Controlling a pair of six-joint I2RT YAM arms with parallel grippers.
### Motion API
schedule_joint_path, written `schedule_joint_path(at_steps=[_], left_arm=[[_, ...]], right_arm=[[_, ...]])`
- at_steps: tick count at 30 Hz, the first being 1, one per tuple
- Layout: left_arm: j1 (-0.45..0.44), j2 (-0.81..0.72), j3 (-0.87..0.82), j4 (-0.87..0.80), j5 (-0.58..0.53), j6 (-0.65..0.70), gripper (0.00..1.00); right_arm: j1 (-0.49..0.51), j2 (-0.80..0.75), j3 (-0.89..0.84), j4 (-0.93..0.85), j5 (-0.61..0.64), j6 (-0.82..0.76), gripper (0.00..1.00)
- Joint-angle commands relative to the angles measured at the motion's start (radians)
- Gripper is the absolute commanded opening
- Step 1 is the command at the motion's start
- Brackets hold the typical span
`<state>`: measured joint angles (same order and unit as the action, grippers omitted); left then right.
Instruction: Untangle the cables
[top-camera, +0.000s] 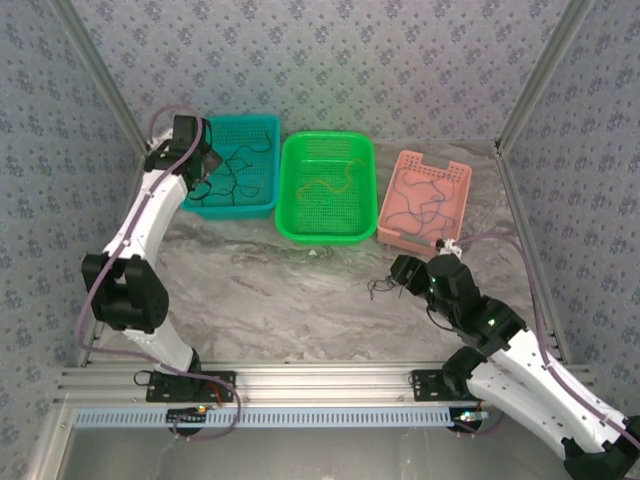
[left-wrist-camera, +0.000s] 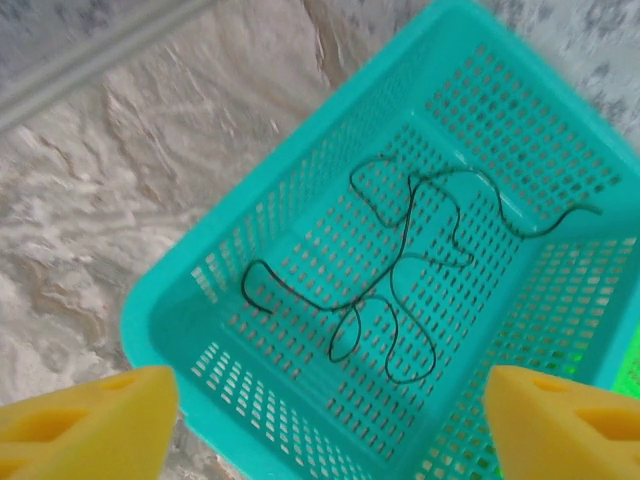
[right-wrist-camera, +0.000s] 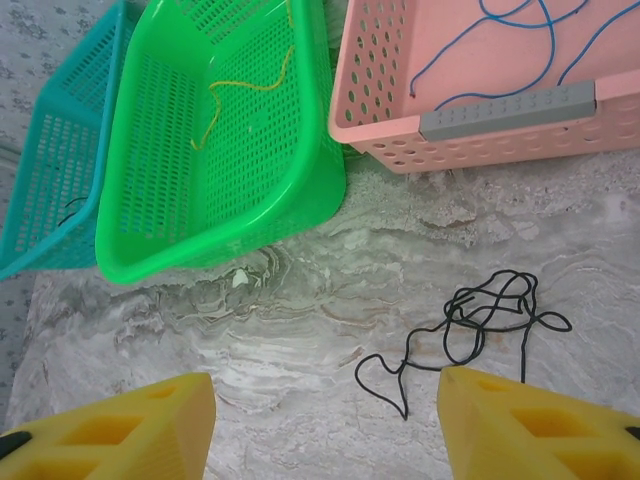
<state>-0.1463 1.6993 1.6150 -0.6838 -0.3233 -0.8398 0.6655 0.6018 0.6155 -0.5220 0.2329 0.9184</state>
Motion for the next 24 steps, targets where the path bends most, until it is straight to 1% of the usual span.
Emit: schedule_joint_path(at_steps=[1, 3, 4, 5, 7, 10, 12, 14, 18, 23, 24], left_arm=[[0.006, 0.128, 0.061, 0.058, 0.166, 0.05, 0.7], [-0.002, 0.248, 0.223, -0.078, 0.173, 0.071, 0.67], [-0.008, 0.299, 0.285, -0.137, 0.169, 0.077, 0.66], [-0.011, 0.337, 0.316, -0.159, 0.173, 0.083, 0.65], [-0.023, 0.376, 0.316, -0.153, 0.187, 0.104, 0.65], [-0.036, 0.398, 0.305, -0.181, 0.174, 0.126, 0.65], [-0.036, 0.376, 0.245, -0.169, 0.172, 0.13, 0.65], [-0.036, 0.327, 0.149, -0.136, 0.176, 0.129, 0.65], [-0.036, 0.189, -0.056, -0.067, 0.174, 0.113, 0.65], [-0.051, -0.014, -0.321, 0.0, 0.183, 0.072, 0.64], [-0.058, -0.05, -0.37, 0.043, 0.187, 0.066, 0.64]], right_arm=[[0.003, -0.009, -0.006, -0.041, -0.02, -0.018, 0.61], [0.007, -0.019, -0.01, -0.048, -0.014, -0.011, 0.61], [0.008, -0.028, -0.013, -0.051, -0.011, -0.006, 0.61], [0.01, -0.037, -0.015, -0.054, -0.008, -0.003, 0.61], [0.009, -0.052, -0.02, -0.061, -0.001, 0.001, 0.61], [0.008, -0.051, -0.012, -0.075, 0.009, -0.008, 0.62], [0.004, -0.05, -0.004, -0.118, 0.013, -0.016, 0.63], [-0.005, -0.05, 0.011, -0.143, 0.023, -0.032, 0.64], [-0.035, -0.05, 0.028, -0.166, 0.037, -0.069, 0.65], [-0.121, -0.006, 0.027, -0.16, -0.023, -0.102, 0.66], [-0.138, 0.005, 0.023, -0.154, -0.035, -0.107, 0.66]])
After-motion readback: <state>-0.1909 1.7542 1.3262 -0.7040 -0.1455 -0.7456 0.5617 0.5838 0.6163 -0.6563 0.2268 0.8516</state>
